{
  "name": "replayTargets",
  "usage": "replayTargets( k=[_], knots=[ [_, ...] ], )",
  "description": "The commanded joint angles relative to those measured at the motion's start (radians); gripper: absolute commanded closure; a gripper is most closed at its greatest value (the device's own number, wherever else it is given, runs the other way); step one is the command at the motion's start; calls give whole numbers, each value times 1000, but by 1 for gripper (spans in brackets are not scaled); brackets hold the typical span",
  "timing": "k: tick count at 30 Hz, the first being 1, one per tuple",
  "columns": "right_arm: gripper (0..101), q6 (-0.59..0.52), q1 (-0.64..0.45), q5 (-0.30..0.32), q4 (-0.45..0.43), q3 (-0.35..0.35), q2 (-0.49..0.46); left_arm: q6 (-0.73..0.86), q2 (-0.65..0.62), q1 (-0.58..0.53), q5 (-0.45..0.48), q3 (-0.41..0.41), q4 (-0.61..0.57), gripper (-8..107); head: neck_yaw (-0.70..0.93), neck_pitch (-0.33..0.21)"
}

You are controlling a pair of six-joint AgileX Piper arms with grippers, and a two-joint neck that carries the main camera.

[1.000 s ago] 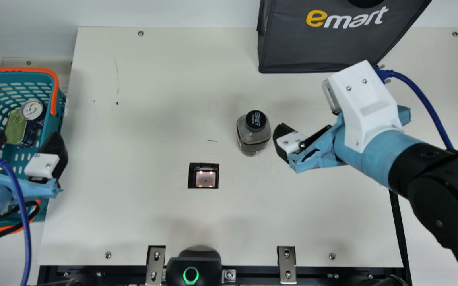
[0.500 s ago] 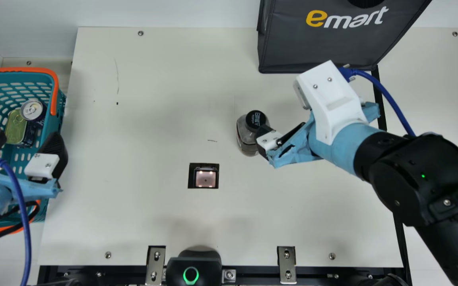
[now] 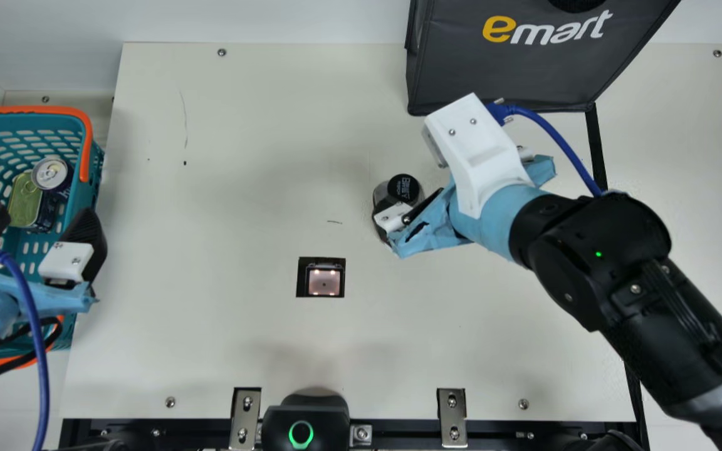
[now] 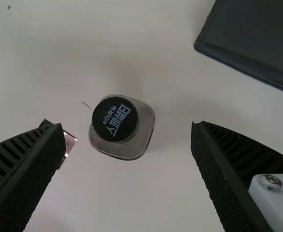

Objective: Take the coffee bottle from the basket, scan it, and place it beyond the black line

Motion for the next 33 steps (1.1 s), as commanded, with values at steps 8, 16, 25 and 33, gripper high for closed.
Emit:
replayTargets(
  k=[8, 16, 25, 33],
  knots=[
    [10, 11, 16, -21, -13, -2, 49, 0, 0, 0, 0, 0, 0, 9, 2, -27],
    [10, 13, 14, -35, -12, -2, 84, 0, 0, 0, 0, 0, 0, 9, 2, -27],
    [10, 14, 19, -45, 7, -8, 112, 0, 0, 0, 0, 0, 0, 9, 2, -27],
    [37, 18, 27, -51, 16, -9, 128, 0, 0, 0, 0, 0, 0, 9, 2, -27]
  ],
)
